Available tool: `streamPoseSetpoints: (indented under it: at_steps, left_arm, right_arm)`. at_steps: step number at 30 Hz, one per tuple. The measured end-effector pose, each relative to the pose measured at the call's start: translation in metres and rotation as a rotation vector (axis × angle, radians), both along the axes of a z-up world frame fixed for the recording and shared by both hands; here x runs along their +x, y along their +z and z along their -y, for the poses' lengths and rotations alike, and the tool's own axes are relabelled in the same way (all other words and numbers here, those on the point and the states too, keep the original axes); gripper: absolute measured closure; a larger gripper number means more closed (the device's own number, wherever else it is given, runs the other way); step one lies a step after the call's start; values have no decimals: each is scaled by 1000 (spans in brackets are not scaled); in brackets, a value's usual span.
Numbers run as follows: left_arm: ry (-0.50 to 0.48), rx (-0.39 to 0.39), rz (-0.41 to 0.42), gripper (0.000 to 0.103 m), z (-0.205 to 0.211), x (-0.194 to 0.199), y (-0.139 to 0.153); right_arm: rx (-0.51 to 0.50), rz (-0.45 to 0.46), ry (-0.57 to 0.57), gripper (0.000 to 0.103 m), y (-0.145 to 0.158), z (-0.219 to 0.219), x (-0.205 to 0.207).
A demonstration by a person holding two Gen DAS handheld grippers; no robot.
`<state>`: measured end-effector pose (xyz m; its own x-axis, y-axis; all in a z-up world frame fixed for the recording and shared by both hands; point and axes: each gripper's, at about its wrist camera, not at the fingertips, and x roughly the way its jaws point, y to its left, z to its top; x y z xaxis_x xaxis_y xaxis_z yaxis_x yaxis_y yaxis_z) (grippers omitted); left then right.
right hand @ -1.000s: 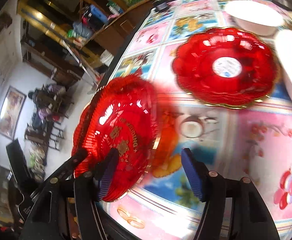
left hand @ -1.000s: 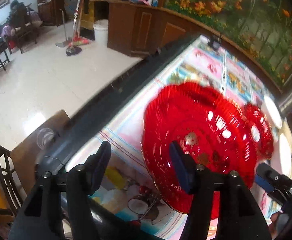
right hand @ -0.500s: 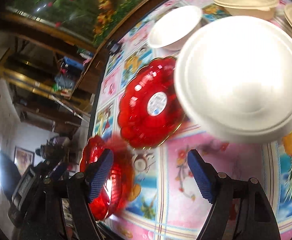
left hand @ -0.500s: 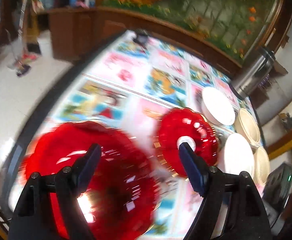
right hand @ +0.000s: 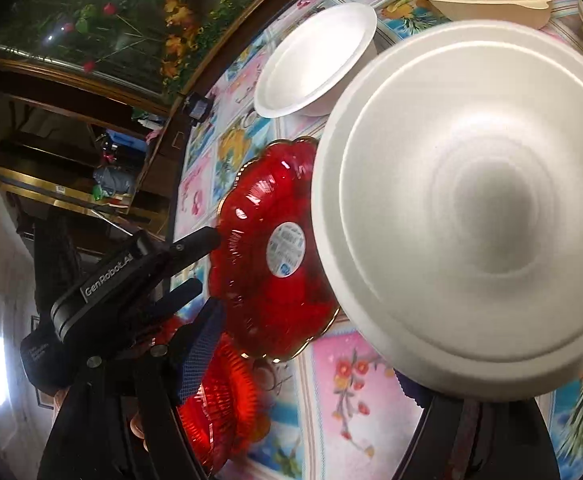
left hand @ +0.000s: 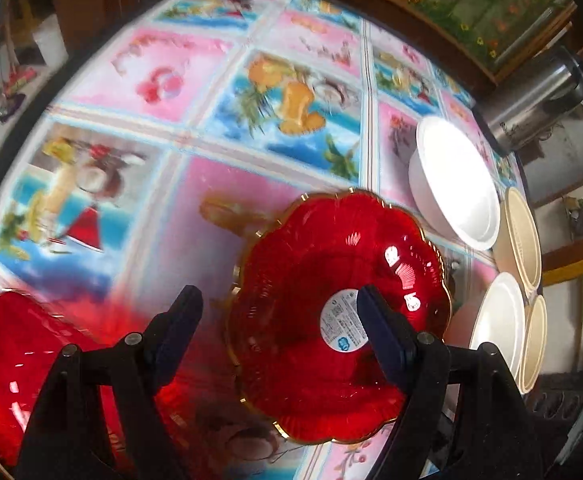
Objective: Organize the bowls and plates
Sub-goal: 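Grasp the red scalloped plate with white sticker with the left tool, lift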
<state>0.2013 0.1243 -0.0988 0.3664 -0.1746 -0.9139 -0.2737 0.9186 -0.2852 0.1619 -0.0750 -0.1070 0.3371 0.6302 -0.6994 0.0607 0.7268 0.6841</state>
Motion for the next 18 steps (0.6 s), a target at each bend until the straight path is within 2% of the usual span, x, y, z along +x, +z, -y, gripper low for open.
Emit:
streamPoseSetpoints:
  at_steps: [1,2,3,4,5,6,7,12,18]
  left_arm:
    - [-7,26,4,24,3,1,-1]
    - [-16,69,0,28,7,1,-2]
    - [-24,77,-4,47,9,1,-3]
    - [-33,88,-19,57,10,2,-5]
    - [-33,103,-34,62,11,1,-8]
    - [-33,126,-38,72,12,0,-9]
    - [-36,153,-40,78,12,0,-11]
    - [-50,143,-40,82,11,-4,-10]
    - [-68,143,-5,85,11,-6,5]
  right_arm:
    - [-11,-2,3,28,-2,-1,1]
    - [-24,-3,7,33,-3,-2,2]
    - [-35,3,12,45,-4,-3,3]
    - [-57,5,21,52,-5,-4,4]
    - [-78,1,34,70,-7,-8,4]
    - [-90,-7,41,84,-10,-10,4]
    - [-93,-3,41,86,-11,-10,4]
    - [-102,15,46,87,-10,-11,2]
    - [-99,44,36,87,-2,-6,-1]
